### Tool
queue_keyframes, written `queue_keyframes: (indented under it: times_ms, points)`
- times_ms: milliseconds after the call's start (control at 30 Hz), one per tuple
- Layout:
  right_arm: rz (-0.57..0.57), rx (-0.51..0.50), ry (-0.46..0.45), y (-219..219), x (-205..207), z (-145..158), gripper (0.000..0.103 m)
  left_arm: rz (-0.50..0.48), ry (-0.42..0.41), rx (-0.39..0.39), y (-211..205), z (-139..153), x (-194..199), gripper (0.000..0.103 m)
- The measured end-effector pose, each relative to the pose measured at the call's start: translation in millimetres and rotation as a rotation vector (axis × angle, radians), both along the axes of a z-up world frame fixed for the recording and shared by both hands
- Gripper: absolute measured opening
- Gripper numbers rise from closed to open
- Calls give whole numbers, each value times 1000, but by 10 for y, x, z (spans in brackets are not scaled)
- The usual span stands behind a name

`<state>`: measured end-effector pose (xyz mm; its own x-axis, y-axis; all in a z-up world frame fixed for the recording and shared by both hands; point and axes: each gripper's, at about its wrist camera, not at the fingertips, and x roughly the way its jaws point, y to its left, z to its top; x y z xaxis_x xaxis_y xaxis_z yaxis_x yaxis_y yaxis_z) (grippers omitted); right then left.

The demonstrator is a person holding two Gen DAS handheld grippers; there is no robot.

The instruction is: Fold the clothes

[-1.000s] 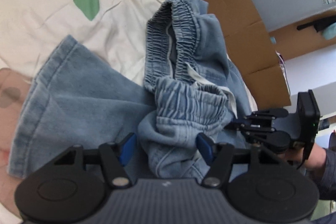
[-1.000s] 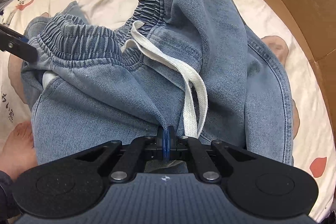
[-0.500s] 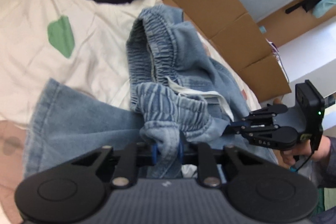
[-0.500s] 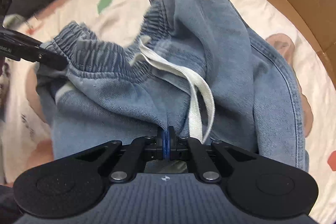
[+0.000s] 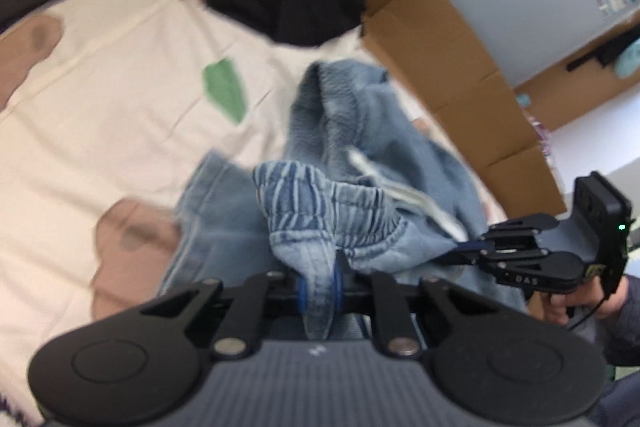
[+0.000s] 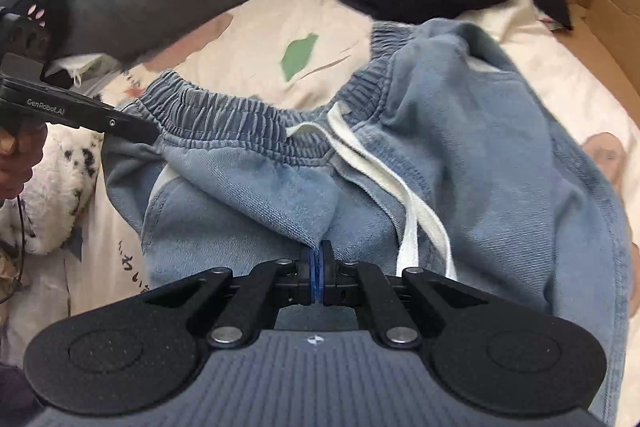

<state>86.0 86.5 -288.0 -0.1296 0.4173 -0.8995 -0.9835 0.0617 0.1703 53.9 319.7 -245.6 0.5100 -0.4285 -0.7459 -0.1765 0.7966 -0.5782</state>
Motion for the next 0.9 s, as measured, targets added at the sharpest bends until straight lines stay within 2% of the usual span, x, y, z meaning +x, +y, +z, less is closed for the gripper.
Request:
queue_keyframes:
  times_ms: [100,167,233,300,500,667,733,833,900]
  points:
    - [2,-44,-22,67,-96,-143,0,1,85,28,-65,-215,-16,16]
    - [-5,-54,-29,75,-116,-187,0,15,129,43,-87,-295,-27,24]
    - [-10,-58,-30,81,-118,-209,2,34,128,60,-80,-270,-61,36]
    - [-29,-52,-15,86,-77,-199,3,40,121,77,-70,-227,-90,43]
    - [-31,-45,-13,106,-100,-126,4,40,120,79,-35,-203,-91,43]
    - [-33,-39,-12,122,-122,-65,21,31,124,92,-47,-225,-22,43]
    - [-33,-37,-12,128,-130,-40,22,44,112,84,-9,-228,5,30]
    - [-45,-12,-5,128,-75,66,22,56,72,87,63,-140,15,21]
    - [-54,5,0,127,-37,139,23,69,48,97,119,-49,-9,20]
